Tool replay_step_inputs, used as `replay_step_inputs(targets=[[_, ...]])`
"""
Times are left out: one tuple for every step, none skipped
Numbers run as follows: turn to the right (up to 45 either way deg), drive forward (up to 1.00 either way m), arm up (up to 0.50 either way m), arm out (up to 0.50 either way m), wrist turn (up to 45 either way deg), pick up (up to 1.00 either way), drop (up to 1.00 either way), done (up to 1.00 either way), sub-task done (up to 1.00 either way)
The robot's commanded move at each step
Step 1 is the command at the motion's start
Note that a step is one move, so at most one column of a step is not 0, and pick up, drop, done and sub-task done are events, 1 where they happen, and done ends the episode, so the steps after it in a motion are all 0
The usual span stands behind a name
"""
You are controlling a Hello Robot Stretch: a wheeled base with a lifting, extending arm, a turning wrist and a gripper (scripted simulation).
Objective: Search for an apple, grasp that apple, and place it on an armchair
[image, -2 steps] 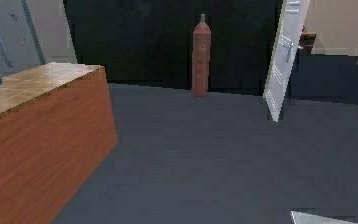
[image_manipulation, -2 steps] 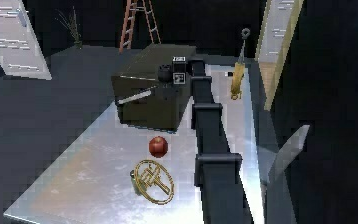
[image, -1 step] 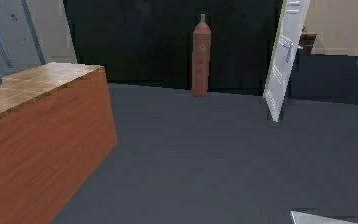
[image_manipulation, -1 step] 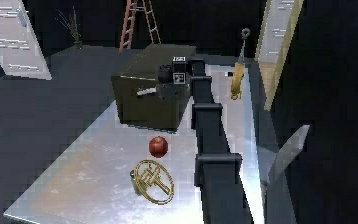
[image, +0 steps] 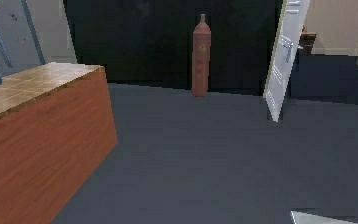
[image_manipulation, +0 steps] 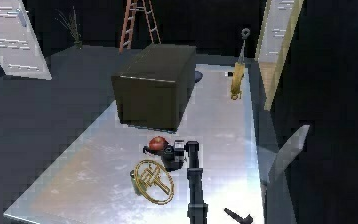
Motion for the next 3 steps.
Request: replay_step_inputs(targets=[[0.0, 0.0, 0.0, 0.0, 0.0, 1.0, 0.0, 0.0, 0.0], [0.0, 0.0, 0.1, 0.0, 0.0, 0.0, 0.0, 0.0, 0.0], [0.0, 0.0, 0.26, 0.0, 0.0, 0.0, 0.0, 0.0, 0.0]])
